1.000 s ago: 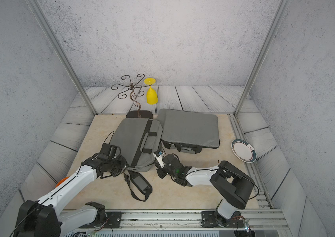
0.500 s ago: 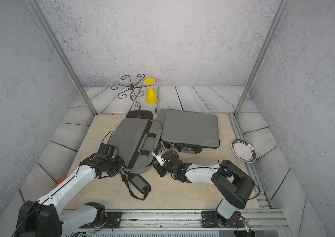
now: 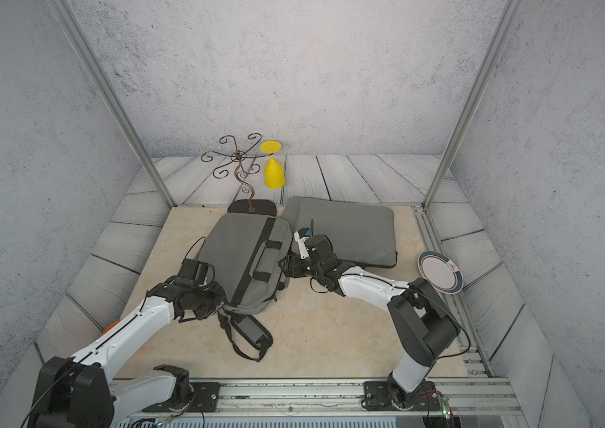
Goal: Open the zippered laptop bag and take out the laptop
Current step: Unzip the zipper on the zippered laptop bag, then adjust the zippered laptop bag at the center of the board.
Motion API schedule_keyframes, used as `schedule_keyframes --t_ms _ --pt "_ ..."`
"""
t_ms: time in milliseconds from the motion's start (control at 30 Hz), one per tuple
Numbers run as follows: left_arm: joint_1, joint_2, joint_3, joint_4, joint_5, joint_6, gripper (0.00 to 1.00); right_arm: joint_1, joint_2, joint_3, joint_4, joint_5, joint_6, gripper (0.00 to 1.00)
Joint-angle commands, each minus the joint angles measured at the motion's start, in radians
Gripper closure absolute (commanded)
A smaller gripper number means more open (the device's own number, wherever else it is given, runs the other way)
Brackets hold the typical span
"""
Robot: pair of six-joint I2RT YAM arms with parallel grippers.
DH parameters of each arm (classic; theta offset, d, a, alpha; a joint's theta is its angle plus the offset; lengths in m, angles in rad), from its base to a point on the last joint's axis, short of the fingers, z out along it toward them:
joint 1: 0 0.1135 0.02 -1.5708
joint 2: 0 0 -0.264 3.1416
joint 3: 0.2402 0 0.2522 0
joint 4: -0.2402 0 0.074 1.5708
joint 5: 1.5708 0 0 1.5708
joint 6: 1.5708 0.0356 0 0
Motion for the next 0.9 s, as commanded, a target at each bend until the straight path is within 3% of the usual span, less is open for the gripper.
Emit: schedule_keyframes --t_ms 0,200,300,367,533,633,867 --pt "0.005 0.003 -0.005 0.058 -0.011 0.068 1.0 -0.002 0.111 0.093 -0.151 0.008 0.108 0.28" --pt "0.007 0.003 -0.004 0.062 -0.011 0.08 1.0 -0.014 0.246 0.226 -0.272 0.075 0.134 0.28" --pt "0.01 0.005 -0.008 0.066 -0.008 0.086 1.0 -0.013 0.31 0.273 -0.236 0.04 0.153 0.3" --pt "0.012 0.009 -0.01 0.069 -0.007 0.089 1.0 -0.013 0.347 0.301 -0.191 0.003 0.17 0.38" --pt "0.03 0.021 -0.004 0.066 -0.014 0.119 1.0 -0.014 0.354 0.343 -0.165 -0.027 0.145 0.82" --pt "0.049 0.04 0.011 0.068 -0.015 0.152 1.0 -0.009 0.318 0.337 -0.162 -0.041 0.112 1.0" --pt "0.127 0.108 0.128 0.053 -0.023 0.261 1.0 0.058 0.177 0.267 -0.103 -0.062 0.107 1.0"
